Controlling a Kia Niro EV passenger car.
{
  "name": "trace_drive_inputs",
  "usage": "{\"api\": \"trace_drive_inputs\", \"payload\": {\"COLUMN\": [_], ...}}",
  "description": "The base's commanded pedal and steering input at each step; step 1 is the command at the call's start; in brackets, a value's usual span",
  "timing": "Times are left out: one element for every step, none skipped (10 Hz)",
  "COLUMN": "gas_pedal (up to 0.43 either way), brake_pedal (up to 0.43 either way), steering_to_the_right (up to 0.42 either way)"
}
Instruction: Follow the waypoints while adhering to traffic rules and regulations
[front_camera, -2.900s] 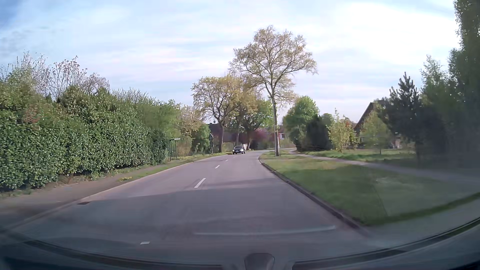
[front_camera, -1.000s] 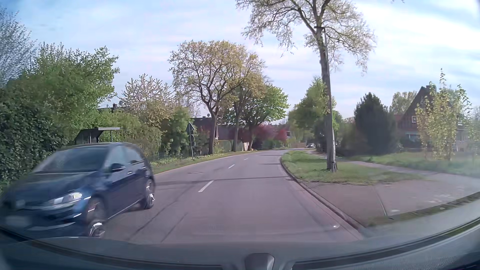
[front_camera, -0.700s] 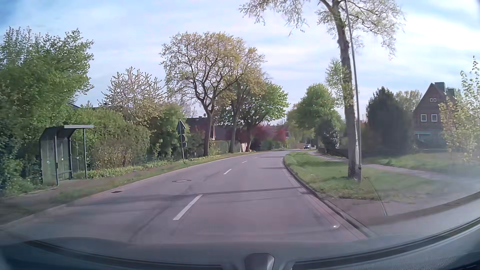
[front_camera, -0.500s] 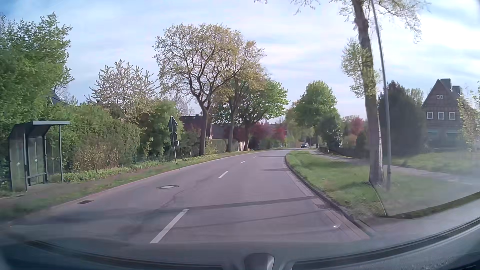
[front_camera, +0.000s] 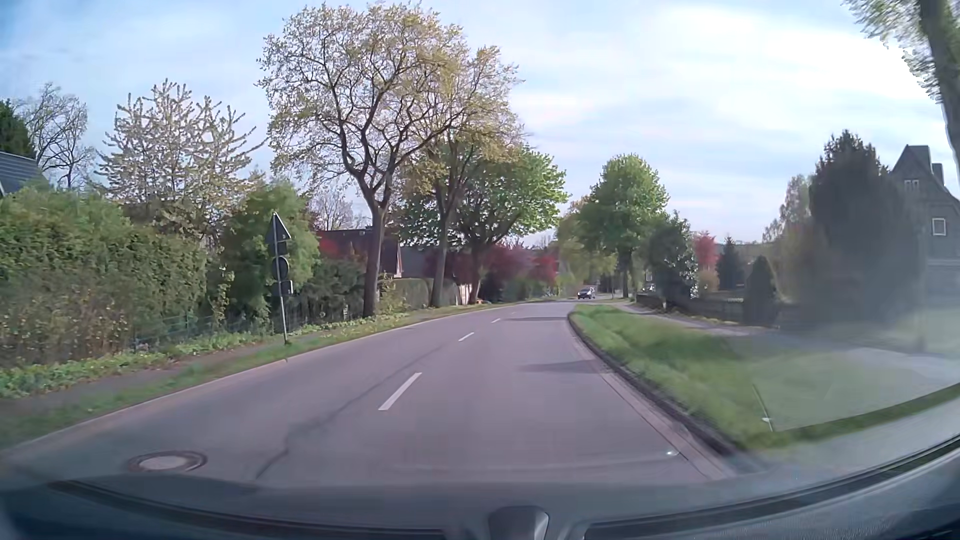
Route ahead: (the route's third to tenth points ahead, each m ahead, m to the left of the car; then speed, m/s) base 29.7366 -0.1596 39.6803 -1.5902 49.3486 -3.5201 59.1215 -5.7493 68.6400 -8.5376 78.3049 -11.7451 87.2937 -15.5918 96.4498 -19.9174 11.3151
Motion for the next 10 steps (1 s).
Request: {"api": "trace_drive_inputs", "payload": {"gas_pedal": [0.047, 0.047, 0.047, 0.047, 0.047, 0.047, 0.047, 0.047, 0.047, 0.047], "brake_pedal": [0.000, 0.000, 0.000, 0.000, 0.000, 0.000, 0.000, 0.000, 0.000, 0.000], "steering_to_the_right": [0.039, 0.039, 0.039, 0.037, 0.035, 0.030, 0.026, 0.026, 0.026, 0.026]}}
